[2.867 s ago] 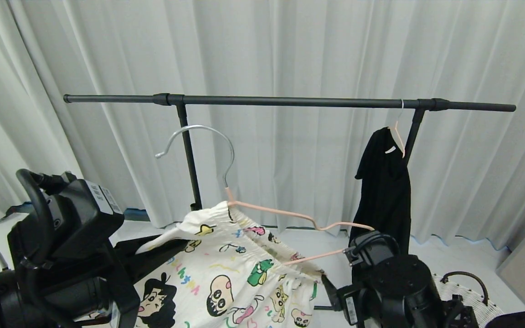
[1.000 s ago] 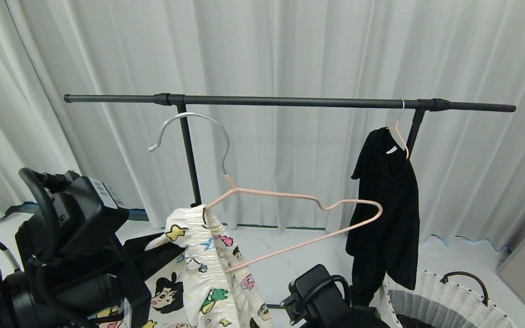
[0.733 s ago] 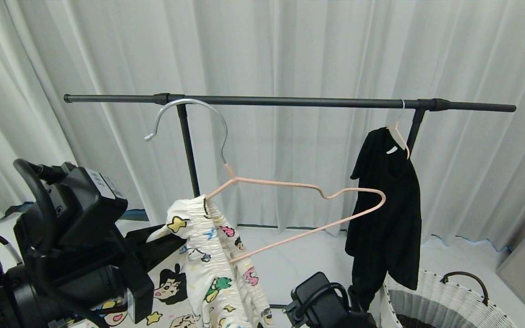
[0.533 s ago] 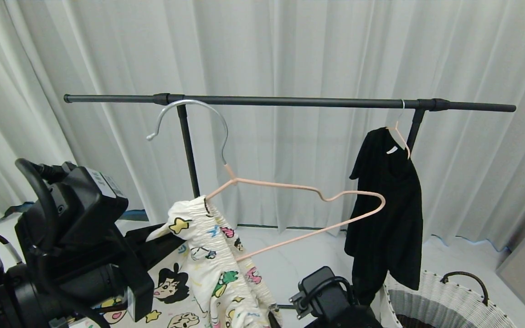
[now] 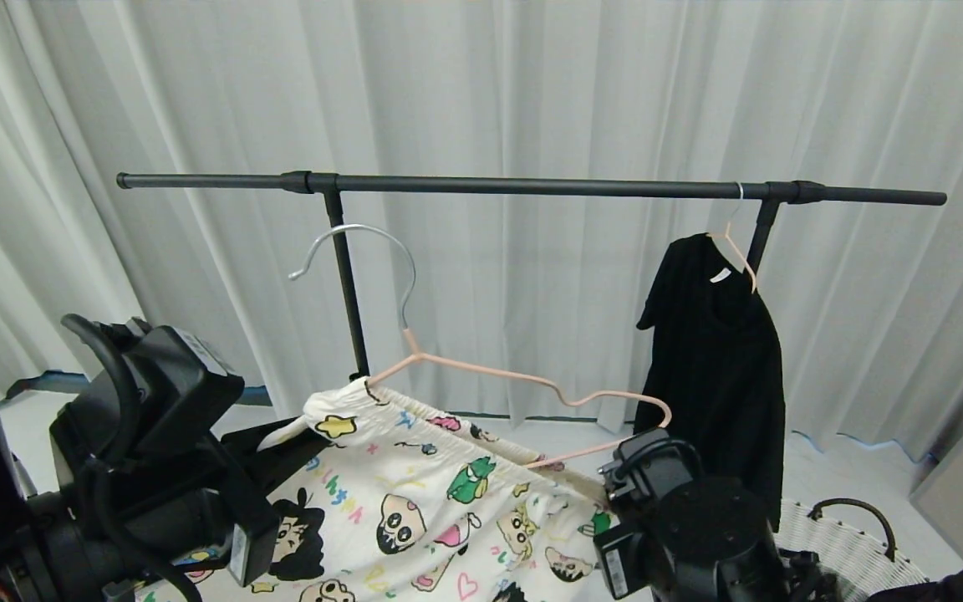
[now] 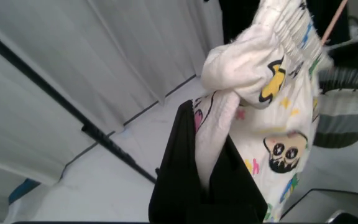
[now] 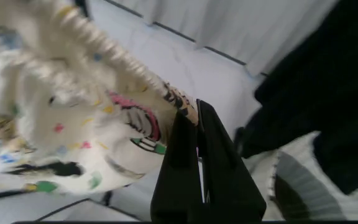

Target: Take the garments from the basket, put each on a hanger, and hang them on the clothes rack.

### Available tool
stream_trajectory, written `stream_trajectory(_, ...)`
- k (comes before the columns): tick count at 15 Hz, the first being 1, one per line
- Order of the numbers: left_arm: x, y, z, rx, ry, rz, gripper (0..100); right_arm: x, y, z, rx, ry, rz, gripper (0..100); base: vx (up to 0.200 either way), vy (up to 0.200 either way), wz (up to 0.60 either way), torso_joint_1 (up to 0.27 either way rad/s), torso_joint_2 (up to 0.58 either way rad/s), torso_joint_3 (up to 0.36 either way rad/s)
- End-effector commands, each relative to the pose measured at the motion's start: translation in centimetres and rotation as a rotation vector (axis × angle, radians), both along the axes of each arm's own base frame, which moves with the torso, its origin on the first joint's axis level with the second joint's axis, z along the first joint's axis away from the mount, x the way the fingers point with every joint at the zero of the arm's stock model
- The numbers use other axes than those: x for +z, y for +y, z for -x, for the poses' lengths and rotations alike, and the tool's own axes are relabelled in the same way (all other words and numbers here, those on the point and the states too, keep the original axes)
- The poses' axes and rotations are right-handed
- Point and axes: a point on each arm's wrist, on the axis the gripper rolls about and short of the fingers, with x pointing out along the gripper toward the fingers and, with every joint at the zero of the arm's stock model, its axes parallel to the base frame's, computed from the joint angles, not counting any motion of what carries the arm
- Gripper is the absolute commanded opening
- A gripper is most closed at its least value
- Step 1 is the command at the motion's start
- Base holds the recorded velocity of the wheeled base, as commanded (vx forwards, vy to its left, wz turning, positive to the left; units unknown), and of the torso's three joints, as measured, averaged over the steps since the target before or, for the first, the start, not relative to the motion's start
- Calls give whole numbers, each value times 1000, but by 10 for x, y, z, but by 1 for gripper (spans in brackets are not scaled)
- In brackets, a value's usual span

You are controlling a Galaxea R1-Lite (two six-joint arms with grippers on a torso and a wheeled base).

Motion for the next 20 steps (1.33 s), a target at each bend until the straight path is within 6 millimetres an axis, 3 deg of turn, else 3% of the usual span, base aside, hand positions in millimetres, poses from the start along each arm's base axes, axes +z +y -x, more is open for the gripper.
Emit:
stream_trajectory(1,-4,2,1,8,8,-7,0,13,-21,-17,-79,-28,-12,0,0,0,0,0,0,0)
stream_trajectory(5,-24,4,4,-1,42,-108,0,29,-38,-31,-111,-63,-28,0,0,0,0,0,0,0)
stream_trajectory(12,-47,-12,-14,100,121,-243,0,58,-45,-22,29,-139,-32,0,0,0,0,0,0,0)
stream_trajectory(15,-42,-22,-30,230,116,-196,0,67,-45,-10,85,-175,-5,0,0,0,0,0,0,0)
stream_trajectory(16,-39,-26,-31,235,109,-138,0,67,-43,-6,104,-168,2,100,0,0,0,0,0,0)
stream_trajectory(20,-34,-36,-26,194,71,-52,0,78,-49,3,212,-154,-7,100,0,0,0,0,0,0)
